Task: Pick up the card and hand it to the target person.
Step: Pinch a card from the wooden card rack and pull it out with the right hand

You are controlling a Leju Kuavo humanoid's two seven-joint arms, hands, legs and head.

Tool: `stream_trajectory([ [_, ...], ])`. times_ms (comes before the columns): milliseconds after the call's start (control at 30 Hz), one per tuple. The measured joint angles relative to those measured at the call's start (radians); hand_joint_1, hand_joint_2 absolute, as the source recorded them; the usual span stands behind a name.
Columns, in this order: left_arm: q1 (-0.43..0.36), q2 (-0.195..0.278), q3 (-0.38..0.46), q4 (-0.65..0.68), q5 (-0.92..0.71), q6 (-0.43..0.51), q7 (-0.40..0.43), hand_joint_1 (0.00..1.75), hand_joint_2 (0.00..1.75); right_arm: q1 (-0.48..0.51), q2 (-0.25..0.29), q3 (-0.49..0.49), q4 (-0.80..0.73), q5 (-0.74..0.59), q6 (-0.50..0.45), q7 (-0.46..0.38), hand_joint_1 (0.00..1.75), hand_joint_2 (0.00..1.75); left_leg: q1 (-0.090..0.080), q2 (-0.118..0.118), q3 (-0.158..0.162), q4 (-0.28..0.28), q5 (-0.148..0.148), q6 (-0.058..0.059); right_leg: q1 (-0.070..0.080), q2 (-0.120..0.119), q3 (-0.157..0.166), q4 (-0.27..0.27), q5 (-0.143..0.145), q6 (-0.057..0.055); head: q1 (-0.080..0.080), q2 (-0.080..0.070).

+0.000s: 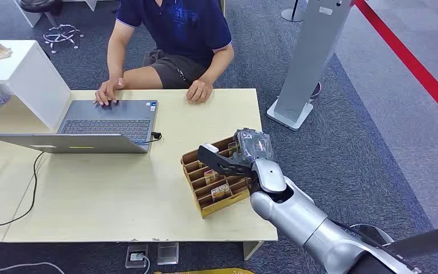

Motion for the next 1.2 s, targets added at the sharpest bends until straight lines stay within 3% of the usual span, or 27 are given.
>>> stream_trajectory([
  [900,0.0,0.0,0.0,0.0,0.0,0.0,0.0,0.0,0.0,0.001,0.008,0.0,0.029,-0.017,-0.002,-0.014,0.94,1.75,0.0,0.0,0.0,0.0,0.0,0.0,0.0,0.0,0.0,0.0,0.0,0.0,0.0,0.0],
  [1200,0.0,0.0,0.0,0.0,0.0,-0.001,0.001,0.0,0.0,0.001,0.008,0.0,0.035,-0.016,-0.008,-0.015,1.19,1.75,0.0,0.0,0.0,0.0,0.0,0.0,0.0,0.0,0.0,0.0,0.0,0.0,0.0,0.0],
])
